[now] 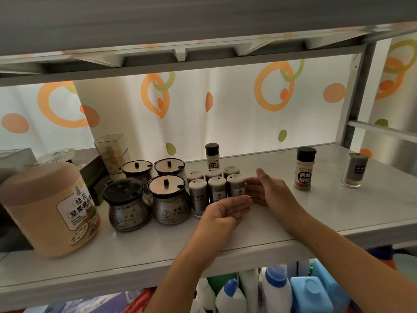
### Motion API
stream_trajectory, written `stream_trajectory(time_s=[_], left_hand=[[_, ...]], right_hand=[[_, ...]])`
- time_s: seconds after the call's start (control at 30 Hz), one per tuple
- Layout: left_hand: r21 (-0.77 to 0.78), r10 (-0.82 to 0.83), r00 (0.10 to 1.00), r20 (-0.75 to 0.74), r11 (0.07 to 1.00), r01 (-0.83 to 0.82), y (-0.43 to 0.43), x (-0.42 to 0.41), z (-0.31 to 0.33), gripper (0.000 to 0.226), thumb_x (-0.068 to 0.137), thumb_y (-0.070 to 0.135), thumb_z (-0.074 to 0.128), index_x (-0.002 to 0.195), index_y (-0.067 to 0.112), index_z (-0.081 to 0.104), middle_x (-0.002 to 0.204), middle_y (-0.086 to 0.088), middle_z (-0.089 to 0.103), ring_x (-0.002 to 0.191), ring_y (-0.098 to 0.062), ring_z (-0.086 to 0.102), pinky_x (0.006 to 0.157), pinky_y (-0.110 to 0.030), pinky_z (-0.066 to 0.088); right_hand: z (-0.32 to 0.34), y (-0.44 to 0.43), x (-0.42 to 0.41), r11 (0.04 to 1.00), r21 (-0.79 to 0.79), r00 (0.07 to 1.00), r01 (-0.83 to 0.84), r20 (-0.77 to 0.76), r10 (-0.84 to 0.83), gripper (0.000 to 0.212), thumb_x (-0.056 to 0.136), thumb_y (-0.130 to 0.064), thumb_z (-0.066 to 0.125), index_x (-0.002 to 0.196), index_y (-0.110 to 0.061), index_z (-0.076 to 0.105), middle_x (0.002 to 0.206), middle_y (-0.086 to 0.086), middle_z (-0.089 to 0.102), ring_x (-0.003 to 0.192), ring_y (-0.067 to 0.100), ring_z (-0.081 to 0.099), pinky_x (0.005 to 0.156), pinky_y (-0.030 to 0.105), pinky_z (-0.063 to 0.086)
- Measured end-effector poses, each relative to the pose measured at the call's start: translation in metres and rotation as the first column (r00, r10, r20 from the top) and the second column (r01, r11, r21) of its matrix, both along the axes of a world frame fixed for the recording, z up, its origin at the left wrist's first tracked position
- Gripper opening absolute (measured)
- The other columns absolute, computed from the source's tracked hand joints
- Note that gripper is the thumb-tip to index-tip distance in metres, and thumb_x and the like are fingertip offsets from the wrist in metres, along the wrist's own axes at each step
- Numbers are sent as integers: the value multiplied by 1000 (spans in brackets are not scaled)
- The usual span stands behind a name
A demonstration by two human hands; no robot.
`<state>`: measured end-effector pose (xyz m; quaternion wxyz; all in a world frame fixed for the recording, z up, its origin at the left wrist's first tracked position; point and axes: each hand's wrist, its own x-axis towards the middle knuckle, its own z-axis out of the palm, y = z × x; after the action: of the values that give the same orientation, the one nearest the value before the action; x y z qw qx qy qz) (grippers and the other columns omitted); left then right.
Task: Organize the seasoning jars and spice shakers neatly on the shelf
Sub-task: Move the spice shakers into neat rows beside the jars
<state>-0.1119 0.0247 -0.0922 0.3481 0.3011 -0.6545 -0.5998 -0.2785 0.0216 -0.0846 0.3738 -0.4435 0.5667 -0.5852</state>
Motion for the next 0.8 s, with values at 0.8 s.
stream_trajectory(time_s=[0.8], left_hand=[[25,17,1000,12,1000,-18,5,1,7,67,79,-27,31,127,12,59,127,-2,65,121,-9,58,110,-29,39]], right_hand=[[5,1,3,991,21,991,-132,24,132,44,102,-41,33,131,-13,51,116,5,65,105,12,64,86,20,50]])
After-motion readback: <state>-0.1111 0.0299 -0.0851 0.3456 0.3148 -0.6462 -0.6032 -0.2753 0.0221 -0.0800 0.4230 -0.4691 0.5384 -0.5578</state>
